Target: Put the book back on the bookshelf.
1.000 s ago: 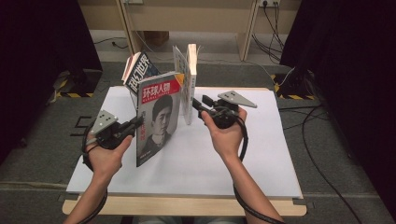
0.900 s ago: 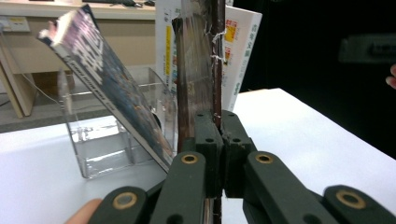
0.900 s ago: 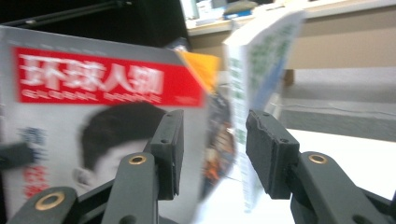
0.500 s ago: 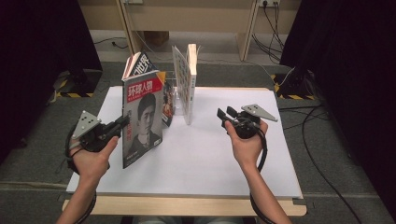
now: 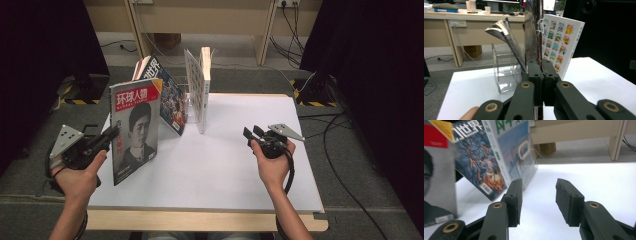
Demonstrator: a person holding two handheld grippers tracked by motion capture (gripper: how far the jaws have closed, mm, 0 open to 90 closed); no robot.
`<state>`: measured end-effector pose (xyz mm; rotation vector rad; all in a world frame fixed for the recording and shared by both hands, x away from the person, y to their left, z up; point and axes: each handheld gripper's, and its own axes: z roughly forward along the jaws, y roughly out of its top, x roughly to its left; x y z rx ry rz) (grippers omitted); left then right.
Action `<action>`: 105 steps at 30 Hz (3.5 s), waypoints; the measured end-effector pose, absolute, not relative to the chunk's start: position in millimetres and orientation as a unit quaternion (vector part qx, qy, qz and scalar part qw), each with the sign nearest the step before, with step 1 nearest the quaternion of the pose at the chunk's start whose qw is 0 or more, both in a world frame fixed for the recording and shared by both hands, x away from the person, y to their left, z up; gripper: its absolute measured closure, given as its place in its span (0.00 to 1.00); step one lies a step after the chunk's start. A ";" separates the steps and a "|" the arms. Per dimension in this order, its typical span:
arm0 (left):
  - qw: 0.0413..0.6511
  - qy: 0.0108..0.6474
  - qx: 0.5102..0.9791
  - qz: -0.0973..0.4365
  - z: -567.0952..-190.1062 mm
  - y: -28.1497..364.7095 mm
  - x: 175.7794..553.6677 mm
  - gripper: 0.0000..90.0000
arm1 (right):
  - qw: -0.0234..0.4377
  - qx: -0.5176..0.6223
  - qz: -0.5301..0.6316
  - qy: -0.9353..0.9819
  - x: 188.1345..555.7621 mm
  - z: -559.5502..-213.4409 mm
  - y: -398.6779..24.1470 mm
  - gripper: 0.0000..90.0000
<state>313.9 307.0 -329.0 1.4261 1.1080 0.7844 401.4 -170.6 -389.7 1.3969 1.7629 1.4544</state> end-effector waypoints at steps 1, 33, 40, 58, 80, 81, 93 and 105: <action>0.552 0.469 0.603 0.334 -329.0 309.6 312.4 0.97 | 0.229 0.511 0.527 0.639 400.7 -391.6 -172.8 0.64; 0.552 0.527 0.544 0.349 -333.6 372.4 292.7 0.97 | 0.224 0.547 0.513 0.623 391.9 -419.2 -198.0 0.64; 0.555 0.528 0.543 0.343 -325.9 368.0 319.1 0.97 | 0.222 0.552 0.508 0.623 390.6 -425.9 -201.5 0.64; 0.575 0.500 0.565 0.316 -306.0 322.4 380.2 0.97 | 0.217 0.562 0.499 0.623 390.9 -435.6 -207.6 0.64; 0.610 0.475 0.568 0.283 -297.3 308.7 401.5 0.97 | 0.212 0.566 0.496 0.624 391.0 -442.3 -207.4 0.64; 0.612 0.476 0.565 0.282 -299.5 311.7 401.2 0.97 | 0.212 0.565 0.495 0.624 390.9 -442.8 -207.3 0.64; 0.594 0.493 0.571 0.280 -320.2 328.3 398.6 0.97 | 0.208 0.565 0.493 0.629 392.1 -444.8 -203.5 0.64; 0.630 0.453 0.572 0.266 -302.3 323.8 380.3 0.97 | 0.204 0.567 0.492 0.629 391.6 -445.5 -201.3 0.64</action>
